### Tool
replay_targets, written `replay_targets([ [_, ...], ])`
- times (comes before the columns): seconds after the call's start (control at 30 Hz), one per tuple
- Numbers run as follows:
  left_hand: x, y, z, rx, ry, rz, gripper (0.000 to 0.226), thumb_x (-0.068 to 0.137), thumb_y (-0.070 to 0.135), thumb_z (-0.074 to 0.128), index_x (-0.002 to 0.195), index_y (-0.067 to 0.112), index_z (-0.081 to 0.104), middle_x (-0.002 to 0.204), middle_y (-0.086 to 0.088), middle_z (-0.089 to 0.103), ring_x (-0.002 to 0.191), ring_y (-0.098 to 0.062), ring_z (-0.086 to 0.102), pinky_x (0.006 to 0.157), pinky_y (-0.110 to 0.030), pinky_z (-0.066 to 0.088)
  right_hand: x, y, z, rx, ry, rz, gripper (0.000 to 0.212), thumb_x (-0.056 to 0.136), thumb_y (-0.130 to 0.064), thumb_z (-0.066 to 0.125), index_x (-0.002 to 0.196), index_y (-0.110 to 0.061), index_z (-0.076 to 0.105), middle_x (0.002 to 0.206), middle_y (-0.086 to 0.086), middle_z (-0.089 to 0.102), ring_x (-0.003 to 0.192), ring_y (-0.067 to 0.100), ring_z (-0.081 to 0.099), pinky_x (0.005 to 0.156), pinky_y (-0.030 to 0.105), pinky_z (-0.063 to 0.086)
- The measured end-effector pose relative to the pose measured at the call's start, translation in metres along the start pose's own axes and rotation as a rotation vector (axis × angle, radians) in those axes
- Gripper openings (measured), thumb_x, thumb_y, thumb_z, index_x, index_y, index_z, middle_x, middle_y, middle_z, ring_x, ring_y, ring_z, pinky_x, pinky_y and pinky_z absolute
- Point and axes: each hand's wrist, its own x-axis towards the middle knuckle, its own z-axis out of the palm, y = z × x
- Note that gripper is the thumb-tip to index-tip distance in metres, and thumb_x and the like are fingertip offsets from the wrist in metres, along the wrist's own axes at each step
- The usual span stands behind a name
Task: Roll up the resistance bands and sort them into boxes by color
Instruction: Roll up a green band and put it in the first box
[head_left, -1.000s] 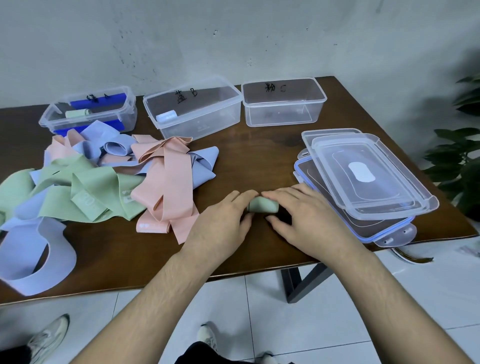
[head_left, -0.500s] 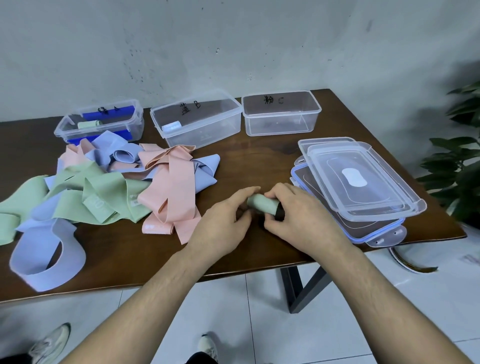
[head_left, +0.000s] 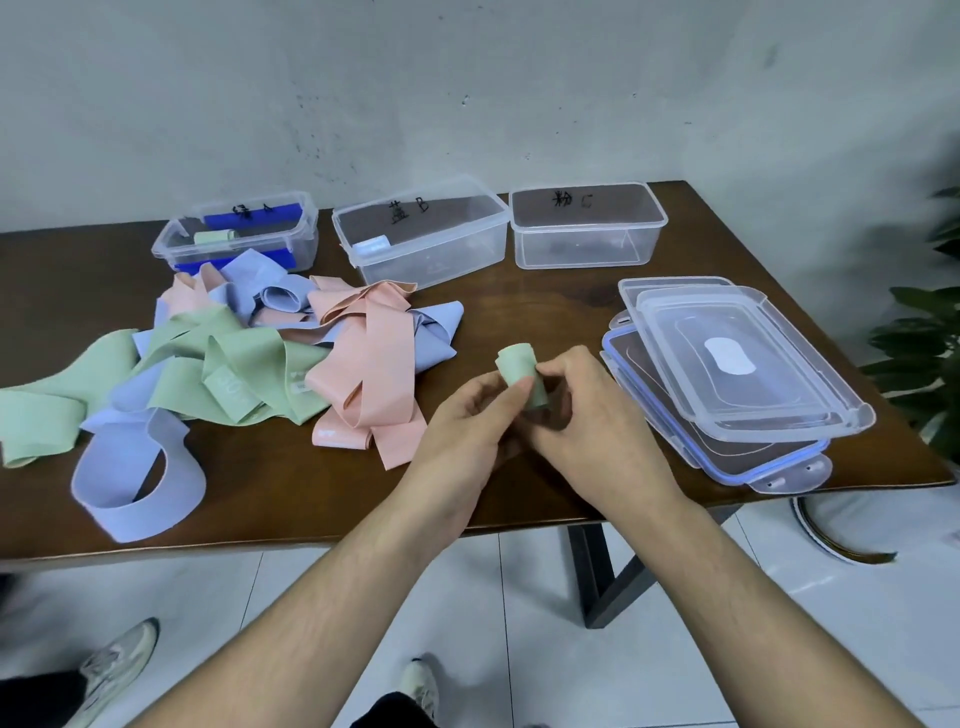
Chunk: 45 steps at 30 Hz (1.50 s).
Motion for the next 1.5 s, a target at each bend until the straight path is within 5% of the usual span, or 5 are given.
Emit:
replay_targets([
  [0.37, 0.015, 0.029, -0.054, 0.201, 0.030, 0.014, 0.050, 0.081, 0.044, 0.067, 0.128, 0.029, 0.062, 0.119, 0.003, 0.069, 0.112, -0.019, 0.063, 0.096, -0.039, 0.052, 0.034, -0.038, 0.015, -0.142, -0.063, -0.152, 0.078, 0.082, -0.035, 0.078, 0.147, -0.034, 0.036, 0.148, -0.017, 0.040, 0.131, -0.002, 0.027, 0.103, 0.017, 0.024],
  [1.03, 0.081, 0.138, -0.223, 0.137, -0.067, 0.201, 0.038, 0.084, 0.013, 0.074, 0.117, 0.008, 0.058, 0.109, -0.019, 0.070, 0.087, -0.027, 0.066, 0.094, -0.053, 0.051, 0.161, -0.167, 0.118, -0.019, 0.070, -0.343, 0.067, 0.074, -0.023, 0.075, 0.137, -0.024, 0.053, 0.120, -0.018, 0.051, 0.116, 0.004, 0.047, 0.100, 0.027, 0.043],
  [1.17, 0.097, 0.157, -0.265, 0.204, -0.072, 0.241, 0.030, 0.087, 0.008, 0.071, 0.116, 0.009, 0.063, 0.101, -0.014, 0.072, 0.083, -0.023, 0.066, 0.073, -0.028, 0.055, 0.192, -0.178, 0.145, -0.011, 0.091, -0.428, 0.055, 0.076, -0.044, 0.069, 0.126, -0.022, 0.063, 0.124, -0.010, 0.061, 0.119, 0.009, 0.054, 0.102, 0.026, 0.042],
  [1.3, 0.115, 0.170, -0.311, 0.339, -0.054, 0.277, 0.038, 0.080, 0.017, 0.081, 0.114, 0.023, 0.068, 0.102, -0.003, 0.073, 0.092, -0.018, 0.067, 0.089, -0.029, 0.050, 0.220, -0.179, 0.164, -0.127, 0.049, -0.505, 0.041, 0.085, -0.030, 0.075, 0.124, -0.019, 0.067, 0.121, -0.004, 0.065, 0.113, 0.010, 0.055, 0.102, 0.021, 0.039],
  [1.5, 0.142, 0.184, -0.358, 0.655, 0.023, 0.356, 0.043, 0.076, 0.021, 0.084, 0.107, 0.037, 0.060, 0.085, 0.003, 0.064, 0.066, -0.005, 0.052, 0.067, -0.021, 0.047, 0.264, -0.200, 0.188, -0.229, -0.048, -0.562, 0.034, 0.084, -0.032, 0.074, 0.115, -0.019, 0.071, 0.116, -0.004, 0.067, 0.108, 0.015, 0.056, 0.097, 0.015, 0.038],
])
